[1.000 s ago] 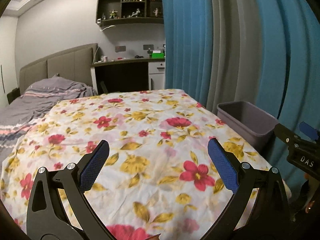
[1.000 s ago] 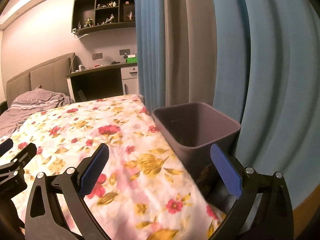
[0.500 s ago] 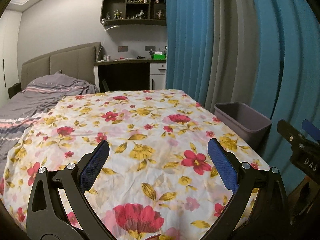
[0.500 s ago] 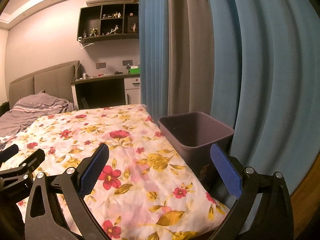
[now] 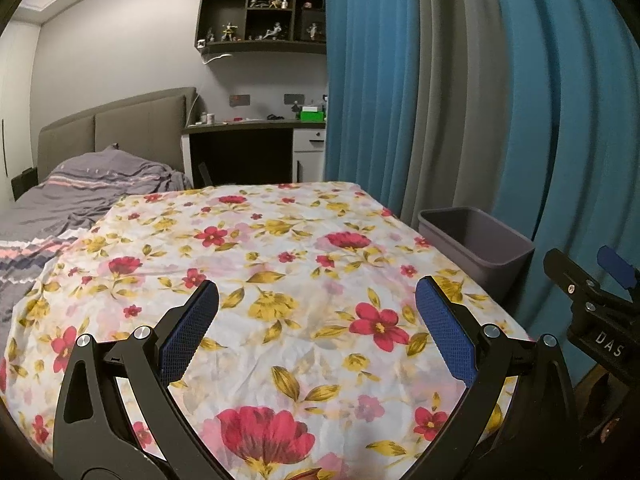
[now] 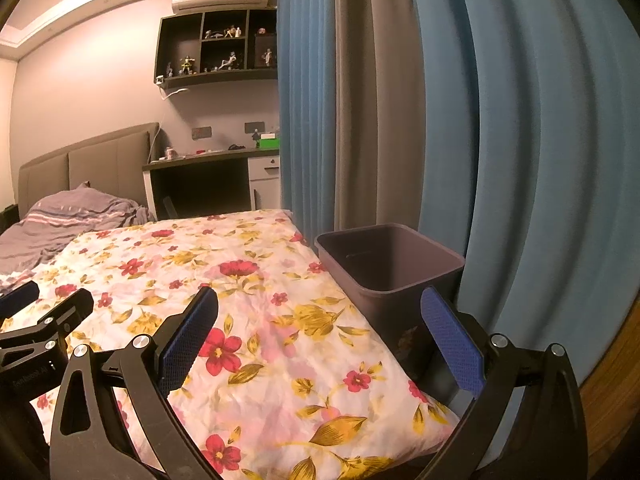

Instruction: Collect trash

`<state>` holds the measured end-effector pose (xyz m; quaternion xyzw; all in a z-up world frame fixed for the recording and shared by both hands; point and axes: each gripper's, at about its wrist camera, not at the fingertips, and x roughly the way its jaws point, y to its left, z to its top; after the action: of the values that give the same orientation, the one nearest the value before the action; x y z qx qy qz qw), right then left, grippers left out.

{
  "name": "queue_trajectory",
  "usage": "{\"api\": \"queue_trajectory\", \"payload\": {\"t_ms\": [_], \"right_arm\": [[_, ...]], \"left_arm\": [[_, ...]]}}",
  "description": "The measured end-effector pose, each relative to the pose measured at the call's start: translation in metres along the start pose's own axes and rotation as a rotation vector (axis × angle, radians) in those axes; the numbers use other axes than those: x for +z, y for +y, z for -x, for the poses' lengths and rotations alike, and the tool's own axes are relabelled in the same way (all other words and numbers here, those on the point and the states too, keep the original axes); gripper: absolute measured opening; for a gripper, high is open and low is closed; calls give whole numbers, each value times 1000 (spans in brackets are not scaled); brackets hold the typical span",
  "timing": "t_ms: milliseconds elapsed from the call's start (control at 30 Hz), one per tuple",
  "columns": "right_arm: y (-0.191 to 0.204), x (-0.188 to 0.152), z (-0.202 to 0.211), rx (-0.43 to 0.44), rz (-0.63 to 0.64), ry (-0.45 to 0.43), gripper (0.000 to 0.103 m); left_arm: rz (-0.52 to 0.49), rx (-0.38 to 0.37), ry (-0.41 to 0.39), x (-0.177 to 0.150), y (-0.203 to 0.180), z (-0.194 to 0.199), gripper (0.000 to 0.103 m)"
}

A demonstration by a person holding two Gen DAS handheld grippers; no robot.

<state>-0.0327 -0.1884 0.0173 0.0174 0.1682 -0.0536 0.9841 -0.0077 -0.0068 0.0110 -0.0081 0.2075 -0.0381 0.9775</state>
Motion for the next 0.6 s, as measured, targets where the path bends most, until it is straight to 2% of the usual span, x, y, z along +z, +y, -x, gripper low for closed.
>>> {"api": "queue_trajectory", "payload": {"t_ms": [600], "right_arm": [[-1, 2, 0, -4, 1, -1, 97]], "left_arm": [[-2, -1, 0, 1, -1, 0, 97]]}}
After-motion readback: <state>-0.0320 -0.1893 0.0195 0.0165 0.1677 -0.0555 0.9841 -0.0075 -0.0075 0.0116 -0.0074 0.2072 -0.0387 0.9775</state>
